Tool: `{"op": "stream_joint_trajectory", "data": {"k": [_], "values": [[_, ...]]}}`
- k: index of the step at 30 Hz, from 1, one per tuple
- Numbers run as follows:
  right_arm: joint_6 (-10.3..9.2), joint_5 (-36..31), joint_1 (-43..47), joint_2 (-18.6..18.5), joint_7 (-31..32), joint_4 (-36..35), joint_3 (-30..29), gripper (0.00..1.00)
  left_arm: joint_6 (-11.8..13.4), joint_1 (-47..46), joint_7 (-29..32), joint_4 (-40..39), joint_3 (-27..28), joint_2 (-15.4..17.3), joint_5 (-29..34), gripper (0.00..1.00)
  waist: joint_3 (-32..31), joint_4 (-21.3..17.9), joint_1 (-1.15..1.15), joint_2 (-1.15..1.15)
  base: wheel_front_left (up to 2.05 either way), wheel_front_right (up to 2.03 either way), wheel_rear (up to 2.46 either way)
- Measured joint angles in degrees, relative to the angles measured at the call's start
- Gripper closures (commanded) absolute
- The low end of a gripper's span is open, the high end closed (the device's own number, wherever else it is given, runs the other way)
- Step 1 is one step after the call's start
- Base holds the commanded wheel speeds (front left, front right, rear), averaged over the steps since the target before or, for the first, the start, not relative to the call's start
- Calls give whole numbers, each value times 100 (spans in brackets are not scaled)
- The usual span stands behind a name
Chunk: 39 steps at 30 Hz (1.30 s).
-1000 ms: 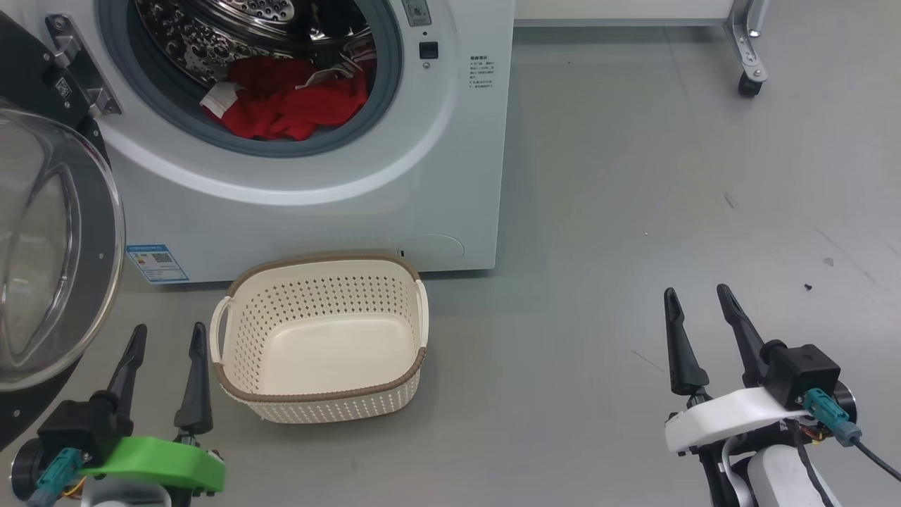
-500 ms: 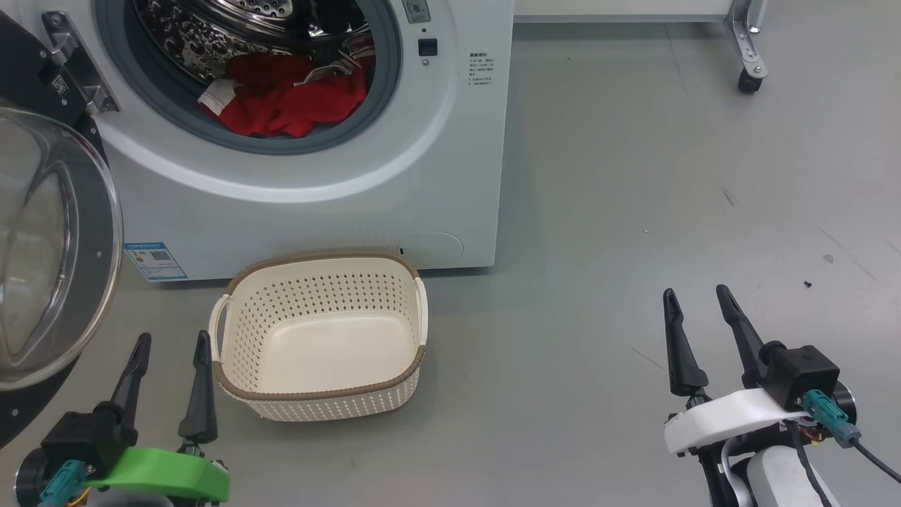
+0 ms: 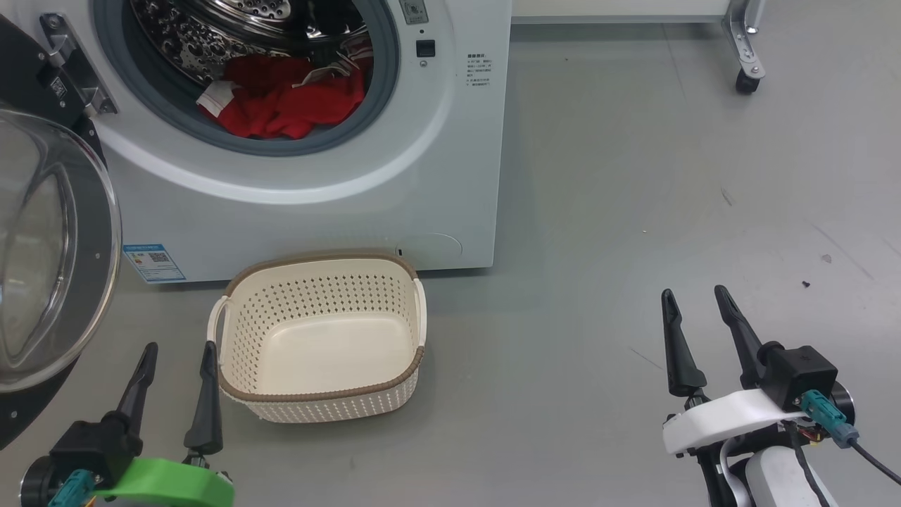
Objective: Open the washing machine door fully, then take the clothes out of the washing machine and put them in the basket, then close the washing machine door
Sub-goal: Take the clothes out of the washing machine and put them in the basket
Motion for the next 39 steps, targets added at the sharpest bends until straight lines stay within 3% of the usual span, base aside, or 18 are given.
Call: {"op": "stream_joint_trajectory", "data": {"k": [39], "values": [[51,-33,10,29,0,4,12,0,-45,86,0,-51,-155,-21,5,0,47,18,0,0,1,-1,0]]}}
